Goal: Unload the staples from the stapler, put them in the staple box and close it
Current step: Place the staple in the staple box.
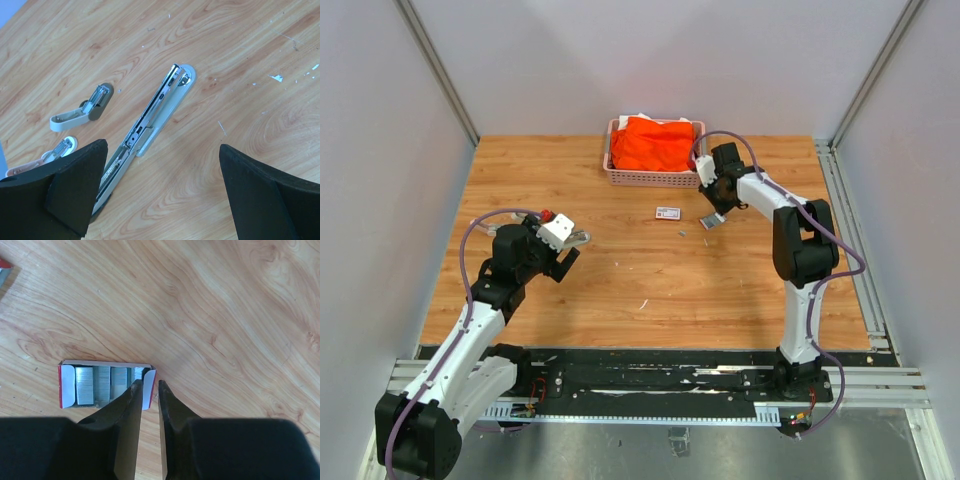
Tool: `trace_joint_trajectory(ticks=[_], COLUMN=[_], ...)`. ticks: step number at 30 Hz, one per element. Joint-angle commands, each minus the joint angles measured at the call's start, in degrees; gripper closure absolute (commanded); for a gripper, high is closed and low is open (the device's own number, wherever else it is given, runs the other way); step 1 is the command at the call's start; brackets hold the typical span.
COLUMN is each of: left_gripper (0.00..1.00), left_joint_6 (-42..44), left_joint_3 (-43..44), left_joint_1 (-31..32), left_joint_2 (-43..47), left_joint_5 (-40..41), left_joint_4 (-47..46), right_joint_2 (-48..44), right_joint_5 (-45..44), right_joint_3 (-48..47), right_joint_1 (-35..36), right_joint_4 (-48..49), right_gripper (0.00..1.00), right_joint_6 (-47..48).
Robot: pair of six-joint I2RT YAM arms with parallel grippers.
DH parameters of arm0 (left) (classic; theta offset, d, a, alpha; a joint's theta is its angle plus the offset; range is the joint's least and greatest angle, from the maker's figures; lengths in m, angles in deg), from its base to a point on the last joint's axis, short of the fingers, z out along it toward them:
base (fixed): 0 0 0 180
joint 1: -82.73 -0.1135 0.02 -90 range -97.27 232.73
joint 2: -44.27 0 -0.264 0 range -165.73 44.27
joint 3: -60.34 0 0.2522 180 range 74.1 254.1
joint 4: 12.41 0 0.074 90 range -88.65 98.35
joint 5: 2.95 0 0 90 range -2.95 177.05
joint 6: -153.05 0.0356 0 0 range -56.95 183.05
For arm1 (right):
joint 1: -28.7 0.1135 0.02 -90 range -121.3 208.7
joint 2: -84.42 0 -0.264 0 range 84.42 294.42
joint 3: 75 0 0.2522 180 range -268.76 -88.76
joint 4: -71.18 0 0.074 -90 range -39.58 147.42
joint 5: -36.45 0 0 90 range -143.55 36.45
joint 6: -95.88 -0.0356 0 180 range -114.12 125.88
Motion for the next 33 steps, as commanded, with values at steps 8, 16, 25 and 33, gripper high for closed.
trace_joint_trajectory(ticks=[8, 16, 25, 33], left_gripper=[0.02, 0.02, 0.02, 0.02], left_joint_6=[0.6, 0.6, 0.5, 0.5], left_joint_3=[-0.7, -0.7, -0.7, -0.6], left_joint_1=[0.0, 0.1, 0.1, 0.1], left_joint_2=[0.0, 0.0, -0.1, 0.1], left_joint_5=[0.2, 0.1, 0.2, 0.4], left_joint_4=[-1.7, -1.8, -1.8, -1.6], right_joint_2=[1.6, 0.2, -5.7, -8.2], right_joint_5=[-0.4, 0.5, 4.4, 12.8], right_joint_3=[-2.0, -2.3, -0.5, 2.0], right_joint_1=[0.8, 0.9, 1.5, 6.3], right_joint_4=[-1.0, -1.5, -1.6, -2.3], right_gripper=[0.84, 0.84, 0.80, 0.80], right_joint_6=[0.0, 0.0, 1.7, 5.5])
